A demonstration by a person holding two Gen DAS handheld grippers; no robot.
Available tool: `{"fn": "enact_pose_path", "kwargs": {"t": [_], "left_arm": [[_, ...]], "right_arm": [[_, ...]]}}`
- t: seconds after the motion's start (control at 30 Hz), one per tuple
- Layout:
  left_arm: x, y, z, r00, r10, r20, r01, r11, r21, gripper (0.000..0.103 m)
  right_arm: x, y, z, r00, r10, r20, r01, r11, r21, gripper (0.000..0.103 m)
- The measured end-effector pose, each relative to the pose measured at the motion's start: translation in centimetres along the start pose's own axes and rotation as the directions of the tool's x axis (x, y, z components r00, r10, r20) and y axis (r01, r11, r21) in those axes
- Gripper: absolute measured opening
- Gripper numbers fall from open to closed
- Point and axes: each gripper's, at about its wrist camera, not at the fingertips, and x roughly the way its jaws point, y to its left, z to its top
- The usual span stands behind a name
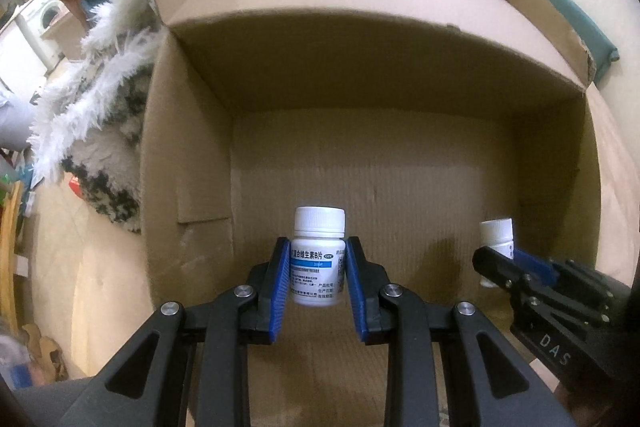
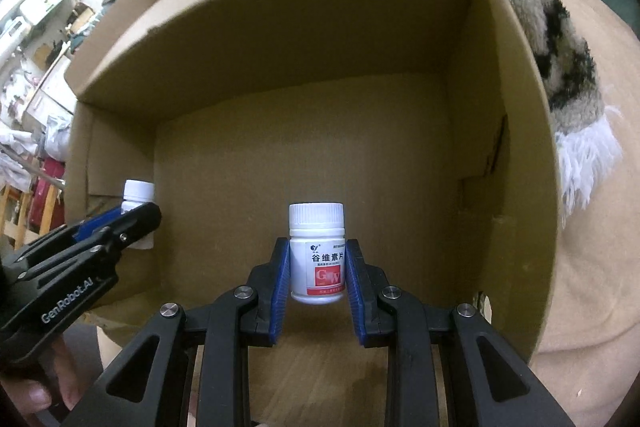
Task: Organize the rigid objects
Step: 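Carry both pill bottles into the box and release them on its floor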
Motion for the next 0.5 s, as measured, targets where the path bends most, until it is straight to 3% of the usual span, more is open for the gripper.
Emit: {"fn": "enact_pose_path", "kwargs": {"t": [0.5], "left_arm": [[0.92,-0.80,-0.37,1.000,0.023,-0.007,-0.023,1.000,0.003,0.025]], "right_arm": [[0.20,-1.00,0.26,1.000,0.032,-0.001,-0.032,0.999,0.039,0.028]]}}
